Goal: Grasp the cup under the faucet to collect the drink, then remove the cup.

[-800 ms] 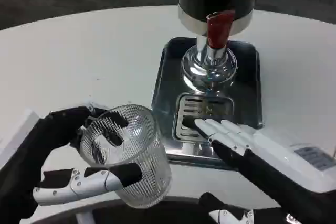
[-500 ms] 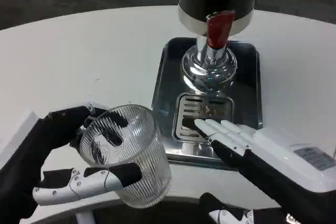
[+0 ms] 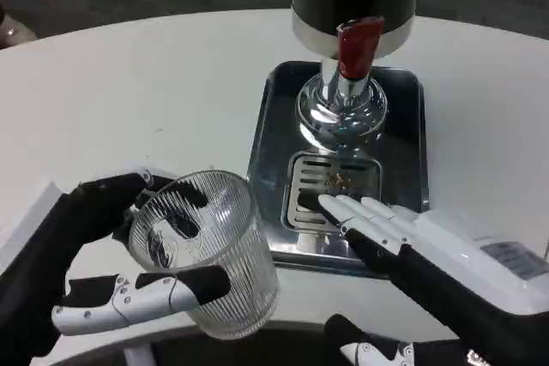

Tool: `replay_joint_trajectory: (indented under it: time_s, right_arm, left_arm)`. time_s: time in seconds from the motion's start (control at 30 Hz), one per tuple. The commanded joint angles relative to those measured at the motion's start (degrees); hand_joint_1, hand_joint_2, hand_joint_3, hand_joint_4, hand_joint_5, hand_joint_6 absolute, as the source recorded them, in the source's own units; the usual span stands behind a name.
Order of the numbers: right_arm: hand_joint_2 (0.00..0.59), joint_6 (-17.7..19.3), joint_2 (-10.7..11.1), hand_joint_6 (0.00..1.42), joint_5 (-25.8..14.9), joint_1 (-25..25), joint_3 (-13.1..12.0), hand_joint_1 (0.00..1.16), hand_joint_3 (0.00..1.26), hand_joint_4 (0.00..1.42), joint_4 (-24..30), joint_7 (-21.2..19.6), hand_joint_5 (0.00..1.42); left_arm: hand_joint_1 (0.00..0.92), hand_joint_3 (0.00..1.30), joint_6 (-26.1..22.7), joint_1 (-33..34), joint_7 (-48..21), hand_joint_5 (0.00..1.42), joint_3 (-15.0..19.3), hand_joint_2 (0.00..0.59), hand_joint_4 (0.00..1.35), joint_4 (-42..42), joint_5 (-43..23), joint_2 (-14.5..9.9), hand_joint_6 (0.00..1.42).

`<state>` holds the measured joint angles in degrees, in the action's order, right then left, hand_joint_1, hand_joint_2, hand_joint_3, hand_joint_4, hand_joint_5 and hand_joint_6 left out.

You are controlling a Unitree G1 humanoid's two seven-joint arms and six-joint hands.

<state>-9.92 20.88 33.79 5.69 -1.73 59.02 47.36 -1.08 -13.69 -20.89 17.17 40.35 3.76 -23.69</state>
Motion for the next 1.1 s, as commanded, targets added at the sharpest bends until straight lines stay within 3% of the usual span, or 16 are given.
replay_joint_trajectory:
  time_s: [0.03, 0.23, 0.47, 0.67, 1.1]
  right_arm:
    - [0.479, 0.2, -0.5, 0.00, 0.9, 0.0, 1.0, 0.62, 0.00, 0.00, 1.0, 0.7, 0.00]
    - [0.479, -0.2, -0.5, 0.00, 1.2, 0.0, 1.9, 0.62, 0.00, 0.00, 1.0, 0.8, 0.00]
    - [0.479, -0.2, -0.8, 0.00, 1.3, -0.3, 1.8, 0.62, 0.00, 0.00, 1.0, 0.6, 0.00]
    - [0.479, 0.1, -1.1, 0.00, 1.4, 0.0, 1.7, 0.62, 0.00, 0.00, 1.0, 0.8, 0.00]
    - [0.475, 0.6, -2.3, 0.00, 2.3, 0.1, 1.8, 0.61, 0.00, 0.00, 1.0, 1.4, 0.00]
  left_arm:
    - [0.669, 0.72, 2.0, -0.2, 0.7, 0.87, 1.8, 0.000, 0.80, -1.1, -1.3, 0.0, 0.77]
    - [0.668, 0.72, 7.7, 1.5, 2.3, 0.87, 3.7, 0.000, 0.80, -6.2, -1.2, 0.2, 0.77]
    - [0.668, 0.72, 13.3, 7.6, 4.5, 0.89, 2.0, 0.000, 0.80, -15.2, 1.9, -1.0, 0.77]
    - [0.662, 0.72, 17.0, 14.5, 7.1, 0.90, -0.9, 0.000, 0.80, -23.7, 6.3, -1.5, 0.77]
    - [0.615, 0.72, 21.6, 28.7, 13.7, 0.91, -11.7, 0.000, 0.81, -40.9, 17.4, -1.2, 0.76]
